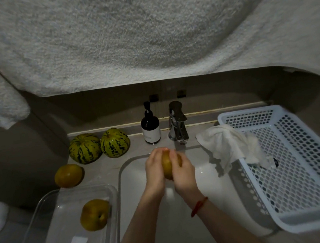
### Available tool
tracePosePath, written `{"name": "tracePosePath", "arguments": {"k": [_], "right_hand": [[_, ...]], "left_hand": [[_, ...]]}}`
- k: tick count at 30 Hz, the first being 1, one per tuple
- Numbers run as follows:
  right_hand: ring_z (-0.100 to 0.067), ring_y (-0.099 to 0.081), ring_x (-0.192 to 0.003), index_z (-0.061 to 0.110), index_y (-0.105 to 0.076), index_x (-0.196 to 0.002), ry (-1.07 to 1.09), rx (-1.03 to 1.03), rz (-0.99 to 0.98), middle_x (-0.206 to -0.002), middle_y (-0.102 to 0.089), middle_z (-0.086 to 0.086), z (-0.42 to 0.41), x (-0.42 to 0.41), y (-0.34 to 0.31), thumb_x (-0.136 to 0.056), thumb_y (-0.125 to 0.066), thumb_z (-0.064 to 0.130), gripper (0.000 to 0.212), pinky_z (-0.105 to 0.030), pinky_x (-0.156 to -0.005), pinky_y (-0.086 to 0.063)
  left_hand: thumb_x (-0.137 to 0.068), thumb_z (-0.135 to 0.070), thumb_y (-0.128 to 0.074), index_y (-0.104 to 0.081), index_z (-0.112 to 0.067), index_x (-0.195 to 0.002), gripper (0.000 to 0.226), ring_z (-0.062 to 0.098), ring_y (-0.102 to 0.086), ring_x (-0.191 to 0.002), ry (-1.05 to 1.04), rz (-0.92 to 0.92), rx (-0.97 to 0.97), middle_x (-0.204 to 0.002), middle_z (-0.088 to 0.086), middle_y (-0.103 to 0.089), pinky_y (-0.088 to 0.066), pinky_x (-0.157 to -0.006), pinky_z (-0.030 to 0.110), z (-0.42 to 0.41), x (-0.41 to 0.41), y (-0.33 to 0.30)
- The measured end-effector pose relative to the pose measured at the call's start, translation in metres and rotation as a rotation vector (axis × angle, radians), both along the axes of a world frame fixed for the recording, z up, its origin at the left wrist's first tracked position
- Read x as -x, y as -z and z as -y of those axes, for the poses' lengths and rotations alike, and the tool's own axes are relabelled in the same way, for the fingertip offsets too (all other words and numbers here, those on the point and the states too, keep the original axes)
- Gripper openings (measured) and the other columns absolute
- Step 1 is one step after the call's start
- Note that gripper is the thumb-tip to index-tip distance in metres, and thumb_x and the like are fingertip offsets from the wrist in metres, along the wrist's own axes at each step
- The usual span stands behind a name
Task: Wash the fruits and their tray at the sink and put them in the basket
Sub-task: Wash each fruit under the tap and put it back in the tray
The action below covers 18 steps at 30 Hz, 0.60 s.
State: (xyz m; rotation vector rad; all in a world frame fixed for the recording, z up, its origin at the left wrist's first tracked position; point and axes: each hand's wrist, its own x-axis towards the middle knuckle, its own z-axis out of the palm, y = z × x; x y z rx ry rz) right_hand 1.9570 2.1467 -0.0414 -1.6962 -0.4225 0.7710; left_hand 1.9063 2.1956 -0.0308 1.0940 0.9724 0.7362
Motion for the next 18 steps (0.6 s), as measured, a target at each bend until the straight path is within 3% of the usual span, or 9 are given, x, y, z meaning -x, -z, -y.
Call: {"name": "tracePosePath", "arguments": {"k": [1,3,7,9,10,11,13,16,18], "right_hand": [[-0.021,-0.061,-0.097,0.021,-0.056,-0.107,-0.01,-0.037,0.257,-0.099,-0.059,-0.001,0.004,0.002,0.004,-0.097,-0.042,0.038,0.025,-0.021,-0.073,-0.046],[-0.015,-0.057,-0.099,0.017,-0.055,-0.116,-0.083,-0.14,0.446,-0.11,-0.058,-0.003,0.01,0.0,0.01,-0.099,-0.036,0.03,0.028,-0.013,-0.079,-0.043],[-0.013,-0.051,-0.112,0.013,-0.055,-0.12,-0.273,-0.25,0.533,-0.124,-0.05,-0.004,0.015,-0.005,0.019,-0.096,-0.034,0.025,0.034,-0.024,-0.096,-0.043],[-0.009,-0.055,-0.101,0.022,-0.058,-0.106,-0.197,-0.238,0.523,-0.111,-0.055,0.001,0.013,-0.006,0.016,-0.097,-0.04,0.025,0.02,-0.021,-0.085,-0.046],[-0.01,-0.056,-0.092,0.026,-0.056,-0.096,-0.085,-0.207,0.443,-0.1,-0.057,0.002,0.01,-0.009,0.013,-0.098,-0.043,0.025,0.013,-0.019,-0.077,-0.045],[-0.013,-0.057,-0.086,0.027,-0.052,-0.087,0.028,-0.147,0.307,-0.093,-0.058,0.001,0.005,-0.013,0.011,-0.097,-0.045,0.025,0.012,-0.02,-0.073,-0.045],[-0.022,-0.058,-0.09,0.026,-0.049,-0.081,0.134,0.002,-0.109,-0.095,-0.058,-0.006,-0.003,-0.023,0.007,-0.095,-0.048,0.026,0.014,-0.032,-0.081,-0.049],[-0.028,-0.057,-0.107,0.019,-0.057,-0.095,0.088,0.006,-0.67,-0.108,-0.058,-0.012,-0.002,-0.024,0.002,-0.089,-0.052,0.043,0.025,-0.042,-0.092,-0.048],[-0.026,-0.057,-0.108,0.018,-0.057,-0.11,0.047,-0.087,-0.578,-0.112,-0.059,-0.01,0.002,-0.016,0.007,-0.09,-0.05,0.048,0.037,-0.041,-0.092,-0.05]], "left_hand": [[-0.096,-0.028,-0.048,-0.061,-0.021,-0.084,0.019,0.024,-0.059,-0.086,-0.023,0.086,0.27,-0.093,0.007,-0.062,-0.05,-0.072,0.035,-0.002,-0.002,-0.003],[-0.092,-0.041,-0.052,-0.059,-0.013,-0.091,0.029,0.03,-0.06,-0.088,-0.006,0.095,0.656,-0.098,0.016,-0.062,-0.05,-0.076,0.043,-0.005,-0.004,-0.008],[-0.079,-0.055,-0.064,-0.06,-0.004,-0.103,0.057,0.035,-0.062,-0.091,0.061,0.146,0.884,-0.099,0.02,-0.065,-0.051,-0.068,0.047,-0.005,0.002,-0.015],[-0.083,-0.042,-0.066,-0.06,-0.005,-0.11,0.045,0.035,-0.062,-0.097,0.043,0.191,0.761,-0.106,0.019,-0.064,-0.053,-0.07,0.044,-0.002,0.001,-0.013],[-0.086,-0.033,-0.063,-0.06,-0.007,-0.11,0.036,0.035,-0.06,-0.101,0.029,0.114,0.584,-0.108,0.018,-0.063,-0.053,-0.073,0.042,0.003,-0.001,-0.009],[-0.088,-0.027,-0.061,-0.061,-0.01,-0.108,0.026,0.034,-0.06,-0.103,0.018,0.028,0.372,-0.108,0.016,-0.062,-0.053,-0.075,0.04,0.011,-0.004,-0.005],[-0.09,-0.022,-0.059,-0.061,-0.017,-0.097,0.009,0.028,-0.061,-0.098,0.035,-0.071,-0.005,-0.101,0.008,-0.062,-0.053,-0.073,0.033,0.024,-0.008,0.001],[-0.089,-0.018,-0.059,-0.058,-0.023,-0.092,0.006,0.02,-0.059,-0.092,0.12,-0.088,-0.288,-0.098,0.002,-0.058,-0.054,-0.073,0.033,0.025,-0.007,0.006],[-0.09,-0.019,-0.057,-0.058,-0.022,-0.093,0.004,0.022,-0.057,-0.096,0.125,-0.101,-0.305,-0.105,0.004,-0.054,-0.053,-0.077,0.036,0.016,-0.006,0.006]]}}
